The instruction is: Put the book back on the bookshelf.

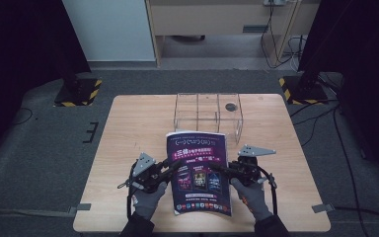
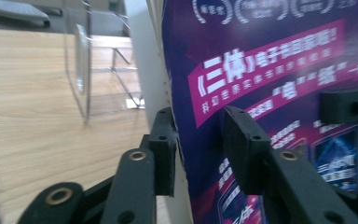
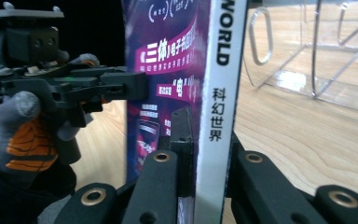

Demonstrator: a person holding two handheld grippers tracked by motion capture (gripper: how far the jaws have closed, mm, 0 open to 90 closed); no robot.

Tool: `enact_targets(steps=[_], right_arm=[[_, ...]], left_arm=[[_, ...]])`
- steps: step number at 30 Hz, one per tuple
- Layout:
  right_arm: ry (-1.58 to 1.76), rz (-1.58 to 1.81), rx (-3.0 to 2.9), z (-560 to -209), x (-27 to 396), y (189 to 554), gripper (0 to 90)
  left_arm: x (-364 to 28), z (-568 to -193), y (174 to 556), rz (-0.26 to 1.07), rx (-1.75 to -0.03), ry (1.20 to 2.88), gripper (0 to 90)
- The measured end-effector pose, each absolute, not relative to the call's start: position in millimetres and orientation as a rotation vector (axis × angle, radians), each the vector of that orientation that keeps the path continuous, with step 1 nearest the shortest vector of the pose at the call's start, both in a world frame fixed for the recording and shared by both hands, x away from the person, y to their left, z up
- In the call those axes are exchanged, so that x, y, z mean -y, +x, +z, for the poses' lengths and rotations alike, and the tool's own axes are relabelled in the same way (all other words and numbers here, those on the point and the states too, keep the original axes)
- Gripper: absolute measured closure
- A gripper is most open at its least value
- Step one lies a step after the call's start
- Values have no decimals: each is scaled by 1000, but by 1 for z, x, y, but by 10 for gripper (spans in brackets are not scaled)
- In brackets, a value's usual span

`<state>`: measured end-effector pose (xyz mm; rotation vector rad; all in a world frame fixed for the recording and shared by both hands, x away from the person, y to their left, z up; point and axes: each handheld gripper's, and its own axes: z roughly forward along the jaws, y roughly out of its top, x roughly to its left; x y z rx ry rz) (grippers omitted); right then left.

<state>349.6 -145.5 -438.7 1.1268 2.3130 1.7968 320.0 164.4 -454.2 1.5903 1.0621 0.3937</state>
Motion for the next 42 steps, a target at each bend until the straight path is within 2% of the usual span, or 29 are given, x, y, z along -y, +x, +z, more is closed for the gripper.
enact_targets(steps=[9, 18, 26, 31, 42], right_arm=[[1077, 1800, -2268, -418, 144, 344, 829], [1075, 1783, -2186, -400, 149, 346, 829], [1093, 1779, -2099, -387, 152, 349, 829], [1106, 1789, -2051, -380, 158, 351, 829], [1132, 1761, -1971, -362, 166, 357, 830]], left_arm=[[-203, -452, 314, 467, -1138, 1548, 577], [-232, -493, 320, 516, -1350, 1641, 502], [-234, -519, 334, 553, -1488, 1796, 381], [-235, -530, 340, 596, -1532, 1857, 338], [-228, -535, 343, 674, -1513, 1888, 256]])
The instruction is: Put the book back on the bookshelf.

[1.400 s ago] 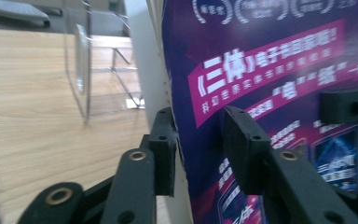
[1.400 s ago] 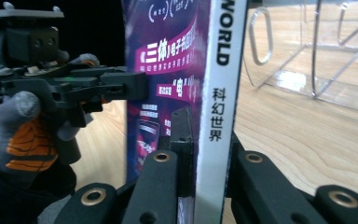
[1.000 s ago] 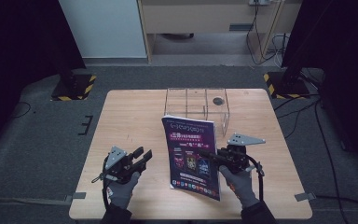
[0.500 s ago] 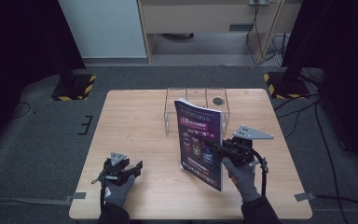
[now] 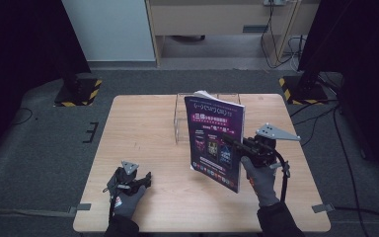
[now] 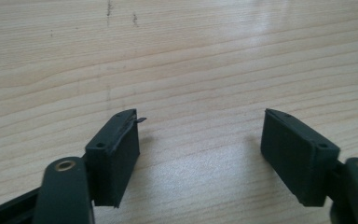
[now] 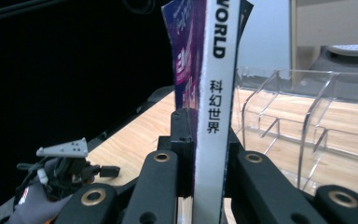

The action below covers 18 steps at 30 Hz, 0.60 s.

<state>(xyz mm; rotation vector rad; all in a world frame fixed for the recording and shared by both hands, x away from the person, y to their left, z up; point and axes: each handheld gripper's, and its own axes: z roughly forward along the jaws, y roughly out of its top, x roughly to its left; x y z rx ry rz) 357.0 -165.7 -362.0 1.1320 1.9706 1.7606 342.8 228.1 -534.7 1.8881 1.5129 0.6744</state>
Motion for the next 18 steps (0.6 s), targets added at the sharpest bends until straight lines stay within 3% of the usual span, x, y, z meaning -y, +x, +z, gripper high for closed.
enact_targets(steps=[4, 10, 18], right_arm=[[1139, 1759, -1946, -357, 170, 359, 829], [1152, 1750, -1902, -349, 175, 362, 829], [1152, 1724, -1852, -333, 180, 363, 829]], left_arm=[[-228, -535, 344, 674, -1524, 1889, 235], [-226, -536, 347, 653, -1527, 1901, 129], [-226, -536, 347, 652, -1528, 1904, 110]])
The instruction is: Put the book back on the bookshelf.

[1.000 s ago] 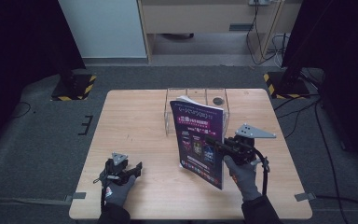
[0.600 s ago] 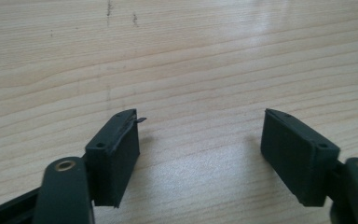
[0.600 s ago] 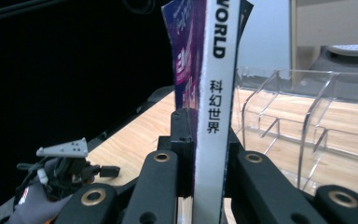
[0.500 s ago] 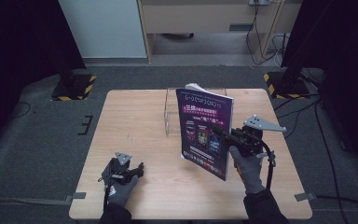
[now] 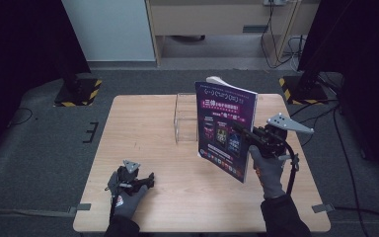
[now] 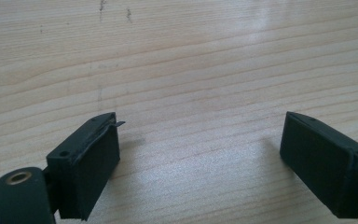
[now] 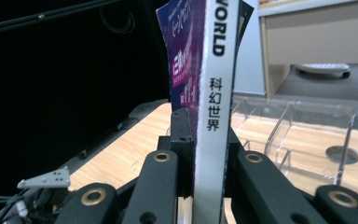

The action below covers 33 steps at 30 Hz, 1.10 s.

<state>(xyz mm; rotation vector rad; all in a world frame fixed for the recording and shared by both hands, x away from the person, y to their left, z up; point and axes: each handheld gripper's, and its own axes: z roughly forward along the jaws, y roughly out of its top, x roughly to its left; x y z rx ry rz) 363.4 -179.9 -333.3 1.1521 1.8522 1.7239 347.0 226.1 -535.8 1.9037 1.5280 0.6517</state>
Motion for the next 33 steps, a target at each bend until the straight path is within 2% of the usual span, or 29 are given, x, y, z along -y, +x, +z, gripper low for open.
enact_targets(steps=[10, 33], right_arm=[[1140, 1705, -1777, -306, 187, 368, 829], [1217, 1642, -1645, -290, 204, 391, 829]], left_arm=[[-226, -536, 347, 651, -1528, 1904, 109], [-226, -536, 347, 650, -1526, 1905, 107]])
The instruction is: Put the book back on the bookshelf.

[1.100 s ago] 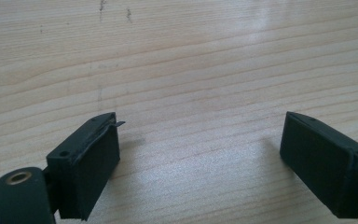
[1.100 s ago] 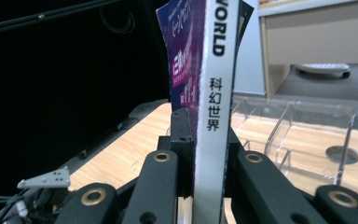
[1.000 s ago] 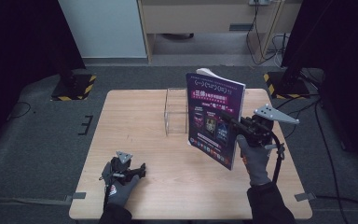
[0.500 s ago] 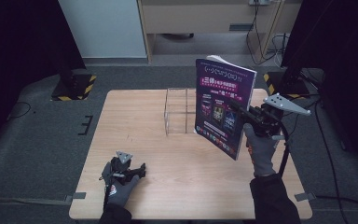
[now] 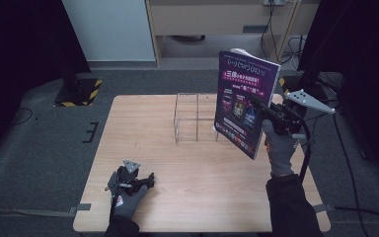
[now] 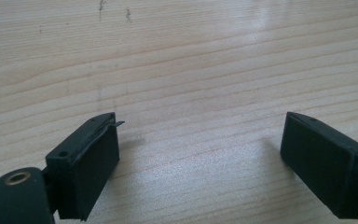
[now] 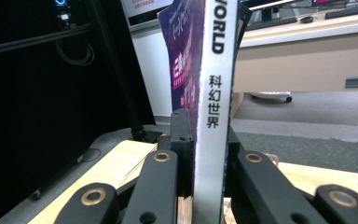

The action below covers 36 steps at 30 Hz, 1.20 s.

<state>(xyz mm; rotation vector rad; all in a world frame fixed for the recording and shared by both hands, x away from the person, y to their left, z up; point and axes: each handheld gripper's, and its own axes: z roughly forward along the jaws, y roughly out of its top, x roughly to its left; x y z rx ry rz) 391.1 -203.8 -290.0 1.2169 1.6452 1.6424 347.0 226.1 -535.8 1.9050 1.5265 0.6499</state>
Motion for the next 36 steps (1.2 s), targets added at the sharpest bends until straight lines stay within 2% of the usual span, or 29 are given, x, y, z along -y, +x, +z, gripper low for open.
enact_targets(steps=[23, 36], right_arm=[[1255, 1613, -1537, -279, 211, 419, 829], [1283, 1587, -1510, -284, 211, 441, 829]], left_arm=[[-226, -536, 347, 648, -1526, 1906, 106], [-226, -536, 347, 647, -1525, 1906, 105]])
